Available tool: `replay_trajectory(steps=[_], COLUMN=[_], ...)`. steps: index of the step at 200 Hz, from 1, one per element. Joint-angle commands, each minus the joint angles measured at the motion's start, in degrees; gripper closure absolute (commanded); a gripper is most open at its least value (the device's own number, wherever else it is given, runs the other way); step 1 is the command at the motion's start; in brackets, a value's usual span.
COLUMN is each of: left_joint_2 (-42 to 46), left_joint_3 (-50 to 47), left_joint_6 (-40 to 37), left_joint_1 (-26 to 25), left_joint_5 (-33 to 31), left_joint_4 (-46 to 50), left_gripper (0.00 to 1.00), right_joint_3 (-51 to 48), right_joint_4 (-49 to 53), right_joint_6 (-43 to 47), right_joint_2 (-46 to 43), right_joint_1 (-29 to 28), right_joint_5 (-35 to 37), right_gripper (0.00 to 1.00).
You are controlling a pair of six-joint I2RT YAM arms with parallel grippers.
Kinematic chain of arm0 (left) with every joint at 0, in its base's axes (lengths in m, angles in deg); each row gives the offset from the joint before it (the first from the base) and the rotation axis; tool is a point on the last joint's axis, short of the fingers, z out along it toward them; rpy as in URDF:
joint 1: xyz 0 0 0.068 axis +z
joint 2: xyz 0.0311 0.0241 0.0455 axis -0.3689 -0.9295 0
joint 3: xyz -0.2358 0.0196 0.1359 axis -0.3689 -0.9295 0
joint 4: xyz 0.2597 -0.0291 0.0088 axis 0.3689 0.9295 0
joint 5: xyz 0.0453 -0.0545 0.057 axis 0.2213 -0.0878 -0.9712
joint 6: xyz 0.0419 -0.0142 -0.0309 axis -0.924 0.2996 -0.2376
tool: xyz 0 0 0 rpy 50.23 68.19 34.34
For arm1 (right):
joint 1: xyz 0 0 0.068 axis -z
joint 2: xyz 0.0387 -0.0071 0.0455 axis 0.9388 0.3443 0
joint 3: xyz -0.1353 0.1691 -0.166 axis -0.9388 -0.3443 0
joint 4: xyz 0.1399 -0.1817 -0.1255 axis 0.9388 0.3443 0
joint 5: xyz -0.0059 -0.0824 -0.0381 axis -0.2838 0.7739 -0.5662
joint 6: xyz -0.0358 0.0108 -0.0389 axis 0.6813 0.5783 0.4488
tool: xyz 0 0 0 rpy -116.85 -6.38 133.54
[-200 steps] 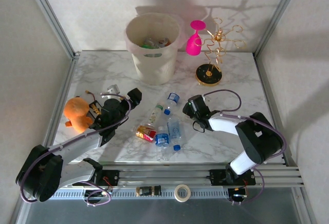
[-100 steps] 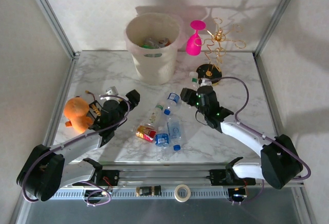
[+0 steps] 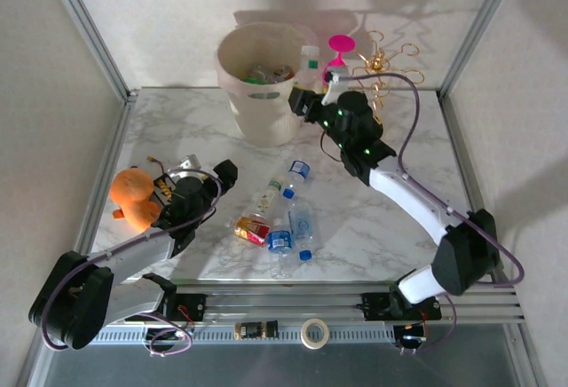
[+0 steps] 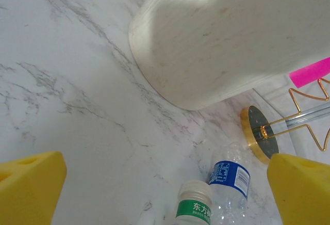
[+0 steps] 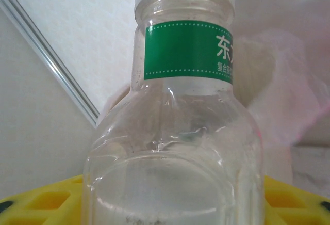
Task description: Put the plastic bottles in the bin
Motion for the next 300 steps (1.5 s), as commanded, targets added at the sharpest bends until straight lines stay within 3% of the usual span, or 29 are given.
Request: replay_trajectory(steps=[1,76,160,177,217,265,300], left_joint_2=[1.78,5.42,6.65,6.84,6.37,4.56,2.78], left_joint_3=[-1.02,-2.84,-4.08,-4.12,-3.84,-2.23,-0.50], left_joint_6=[-1.19,-2.25,-2.99,-3.25,-3.25,-3.30,-3.43], left_joint_1=[0.71,1.43,1.62,1.61,1.60,1.60,1.19], left_joint_5=[0.39,0.28,3.09,3.32,4.33,7.00,9.58], left_joint_4=[0.59,2.95,3.45,3.79,3.73,3.38,3.71], left_gripper=[0.00,0.00,0.00,0.00,0.00,0.00,0.00], right_joint_3=[7.70,37.65,56.63,57.89,58.08,56.23,45.42], right_joint_4=[-1.86,3.89,9.89,10.19,9.56,12.56,11.15], right_joint_6=[4.31,9.75,11.76,12.17,13.47,14.32,14.20], right_joint_2=[5.76,27.19,42.64,43.62,42.65,36.53,27.39], right_joint_1=[-0.17,-0.02,0.26,0.26,0.23,0.01,-0.26], right_joint_5=[-1.12,0.44,2.00,2.29,2.45,-1.26,-3.10], right_gripper=[0.56,0.55,0.48,0.43,0.17,0.08,0.01])
